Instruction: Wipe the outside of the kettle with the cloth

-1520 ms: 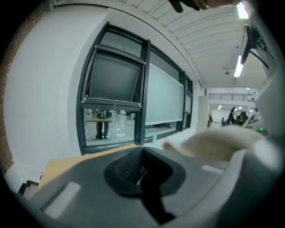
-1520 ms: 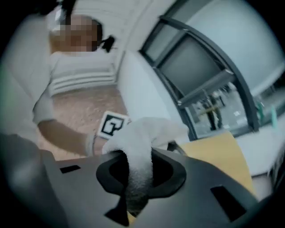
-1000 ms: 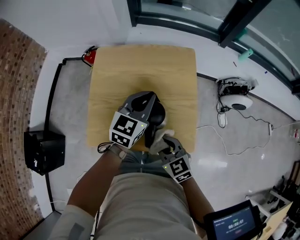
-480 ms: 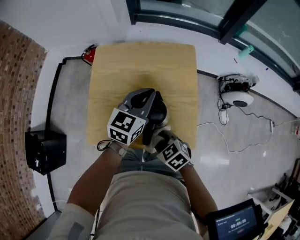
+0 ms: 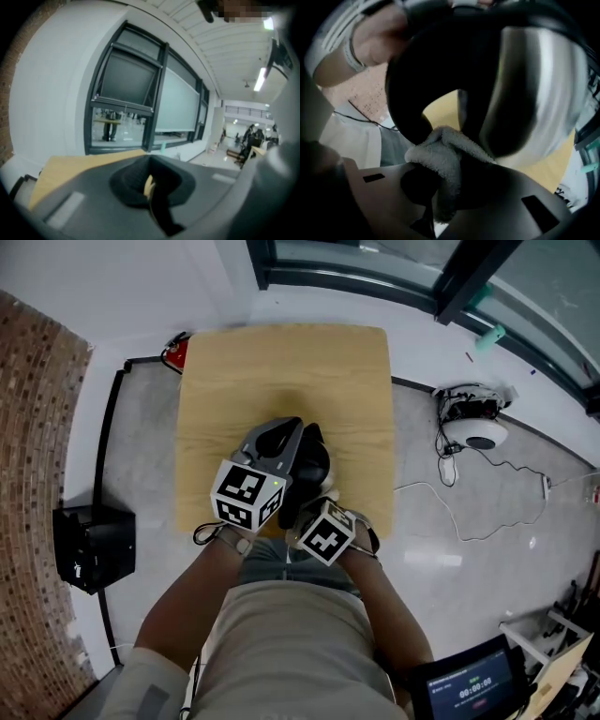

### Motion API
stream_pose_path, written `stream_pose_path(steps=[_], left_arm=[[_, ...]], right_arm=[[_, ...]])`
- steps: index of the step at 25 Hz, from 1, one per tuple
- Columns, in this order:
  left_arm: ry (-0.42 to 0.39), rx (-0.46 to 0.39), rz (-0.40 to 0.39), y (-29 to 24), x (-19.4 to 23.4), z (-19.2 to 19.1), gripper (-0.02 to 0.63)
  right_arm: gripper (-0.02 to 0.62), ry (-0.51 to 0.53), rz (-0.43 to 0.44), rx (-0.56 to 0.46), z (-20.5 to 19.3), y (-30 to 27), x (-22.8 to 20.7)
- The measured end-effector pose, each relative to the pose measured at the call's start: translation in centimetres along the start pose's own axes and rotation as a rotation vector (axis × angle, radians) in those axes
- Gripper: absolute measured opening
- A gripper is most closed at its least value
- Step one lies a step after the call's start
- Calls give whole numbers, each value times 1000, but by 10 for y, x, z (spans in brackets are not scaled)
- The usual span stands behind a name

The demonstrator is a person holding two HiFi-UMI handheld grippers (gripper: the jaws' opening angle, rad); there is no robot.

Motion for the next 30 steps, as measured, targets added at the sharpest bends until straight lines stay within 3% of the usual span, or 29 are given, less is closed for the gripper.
stream_pose_path(steps=[2, 6, 8, 11, 13, 17, 19, 22, 25, 27, 29, 30], left_arm=[[-11, 6, 6, 0, 0, 1, -15], [-118, 5, 23, -4, -4, 7, -15], [-124, 2, 22, -5, -5, 6, -15], [-75, 32, 35, 1, 2, 1, -14], [11, 44, 110, 23, 20, -10, -14], [393, 30, 251, 71, 41, -66, -14], [514, -4, 267, 81, 34, -81, -14], [562, -28, 243, 78, 14, -81, -14], [550, 6, 138, 66, -14, -78, -15], [522, -15, 102, 72, -18, -63, -14], [400, -110, 125, 90, -1, -21, -14], [279, -165, 138, 94, 11, 8, -14]], right_arm=[[71, 43, -4, 23, 8, 7, 6], [71, -37, 15, -216, 30, 62, 7], [71, -152, 11, -354, 20, 78, -4], [71, -451, -81, -558, -11, 99, -44], [71, -561, -137, -632, -20, 103, -59], [72, -627, -159, -740, 0, 95, -74], [71, -671, -137, -806, 13, 96, -89], [72, -652, -137, -866, 40, 99, -123], [72, -590, -135, -851, 59, 100, -149], [71, -497, -132, -861, 69, 121, -143], [71, -344, -146, -934, 81, 164, -115], [71, -258, -160, -958, 89, 183, -97]])
Point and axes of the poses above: the fingertips, and each gripper's own axes: y backward along the fingers, x to its left, z out of its top, the point moved 1 cm from there along y, backward along the fingers, and after that the axes turned 4 degrees about z, right-handed, at the moved point
